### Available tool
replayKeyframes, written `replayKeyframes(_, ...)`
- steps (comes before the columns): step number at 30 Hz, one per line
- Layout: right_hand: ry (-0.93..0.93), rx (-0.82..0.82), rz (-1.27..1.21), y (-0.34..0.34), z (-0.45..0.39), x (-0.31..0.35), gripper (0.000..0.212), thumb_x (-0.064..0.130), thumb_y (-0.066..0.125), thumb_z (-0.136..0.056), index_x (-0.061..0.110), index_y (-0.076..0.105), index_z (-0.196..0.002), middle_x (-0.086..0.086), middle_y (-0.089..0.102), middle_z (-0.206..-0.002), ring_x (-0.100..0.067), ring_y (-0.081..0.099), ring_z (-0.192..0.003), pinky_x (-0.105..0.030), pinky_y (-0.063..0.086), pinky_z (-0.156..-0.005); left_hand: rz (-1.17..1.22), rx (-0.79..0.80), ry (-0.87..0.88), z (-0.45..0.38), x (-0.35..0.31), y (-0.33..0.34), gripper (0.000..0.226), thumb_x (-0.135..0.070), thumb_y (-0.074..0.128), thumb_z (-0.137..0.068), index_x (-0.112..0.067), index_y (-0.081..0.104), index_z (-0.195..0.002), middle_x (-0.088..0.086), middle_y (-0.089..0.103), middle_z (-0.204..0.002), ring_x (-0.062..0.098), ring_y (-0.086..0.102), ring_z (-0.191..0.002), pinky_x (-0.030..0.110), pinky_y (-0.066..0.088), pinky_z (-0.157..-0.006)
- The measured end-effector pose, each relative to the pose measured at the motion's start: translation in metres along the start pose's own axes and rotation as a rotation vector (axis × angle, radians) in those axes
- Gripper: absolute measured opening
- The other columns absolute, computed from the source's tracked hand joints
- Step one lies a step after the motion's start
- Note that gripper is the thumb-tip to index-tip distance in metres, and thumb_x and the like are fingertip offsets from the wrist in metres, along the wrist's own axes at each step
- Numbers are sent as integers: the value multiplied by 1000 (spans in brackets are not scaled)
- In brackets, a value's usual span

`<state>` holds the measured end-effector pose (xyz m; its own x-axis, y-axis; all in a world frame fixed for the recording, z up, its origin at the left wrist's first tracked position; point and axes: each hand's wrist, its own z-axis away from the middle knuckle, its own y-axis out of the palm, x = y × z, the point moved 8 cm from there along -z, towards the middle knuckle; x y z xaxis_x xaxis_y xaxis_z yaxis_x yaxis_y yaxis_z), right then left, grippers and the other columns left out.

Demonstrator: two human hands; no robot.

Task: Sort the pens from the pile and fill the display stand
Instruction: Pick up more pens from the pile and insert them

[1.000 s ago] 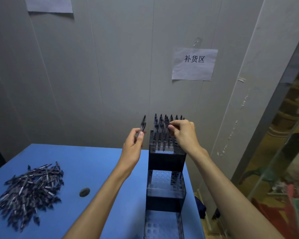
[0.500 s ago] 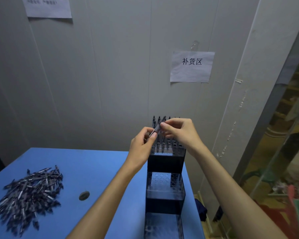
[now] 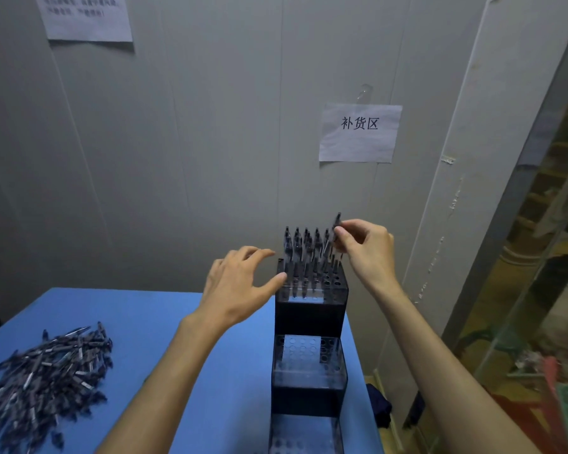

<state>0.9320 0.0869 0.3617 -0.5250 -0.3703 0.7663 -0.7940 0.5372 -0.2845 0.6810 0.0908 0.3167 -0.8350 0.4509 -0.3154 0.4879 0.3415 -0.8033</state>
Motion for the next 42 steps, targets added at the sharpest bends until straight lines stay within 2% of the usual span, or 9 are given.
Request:
replayKeyframes(6, -60, 33, 85, 11, -2, 2, 14, 17, 72, -91, 12, 78, -103, 4, 75, -79, -8, 71, -71, -33, 62, -77, -25, 45, -9, 5, -1, 6, 62, -72, 41, -92, -39, 48, -144, -12, 51, -144, 12, 45, -130, 40, 37, -108)
replayKeyframes(15, -48, 150, 214, 35, 21, -16, 19, 17, 72, -91, 8, 76, -108, -4, 77, -95, -13, 71, -88, -36, 57, -93, -18, 72, -49, 13, 4, 10, 59, -66, 46, -95, -39, 46, -147, -11, 50, -147, 12, 43, -134, 40, 37, -109)
replayKeyframes(20, -39, 125, 215, 28, 25, -20, 19, 20, 73, -90, 8, 77, -105, -4, 77, -93, -13, 71, -86, -31, 56, -90, -21, 79, -90, 18, 7, 13, 59, -66, 45, -95, -39, 45, -147, -12, 50, -147, 11, 44, -133, 38, 36, -108)
replayKeyframes(24, -59, 99, 178, 21, 30, -16, 13, 24, 72, -91, 14, 78, -98, 5, 74, -85, -5, 67, -79, -27, 57, -83, -11, 59, -143, 27, 12, 10, 57, -65, 47, -95, -39, 47, -146, -14, 49, -146, 11, 44, -133, 38, 36, -108)
replayKeyframes(27, -106, 185, 119, 33, 44, -8, 11, 24, 69, -93, 17, 77, -98, 11, 72, -83, 1, 65, -77, -22, 55, -78, -7, 34, -193, 38, 20, 6, 54, -62, 50, -95, -40, 48, -144, -14, 50, -145, 11, 44, -133, 39, 36, -108)
replayKeyframes(30, -182, 289, 83, 60, 66, 6, 10, 23, 68, -94, 19, 76, -97, 12, 72, -84, 0, 65, -75, -18, 53, -74, -27, 24, -252, 55, 34, 1, 53, -62, 52, -95, -41, 49, -144, -13, 49, -147, 12, 44, -134, 40, 37, -108)
replayKeyframes(34, -227, 391, 37, 105, 99, 21, 12, 22, 64, -94, 17, 75, -98, 8, 73, -88, -3, 65, -76, -9, 47, -69, -56, 51, -373, 90, 63, -5, 63, -70, 42, -88, -41, 50, -143, -11, 49, -148, 15, 44, -136, 45, 40, -110)
replayKeyframes(38, -237, 502, -14, 151, 126, 30, 14, 29, 61, -94, 22, 72, -100, 13, 72, -92, -2, 66, -79, -26, 56, -72, -98, 42, -479, 127, 96, -22, 56, -59, 55, -94, -38, 50, -145, -7, 47, -151, 18, 43, -138, 41, 35, -112)
replayKeyframes(42, -248, 623, 48, 198, 149, 33, 23, 39, 59, -93, 28, 69, -110, 14, 70, -104, -5, 66, -89, -38, 56, -80, -102, 40, -575, 167, 137, -39, 53, -54, 59, -94, -39, 50, -145, -8, 44, -153, 17, 41, -139, 42, 34, -114)
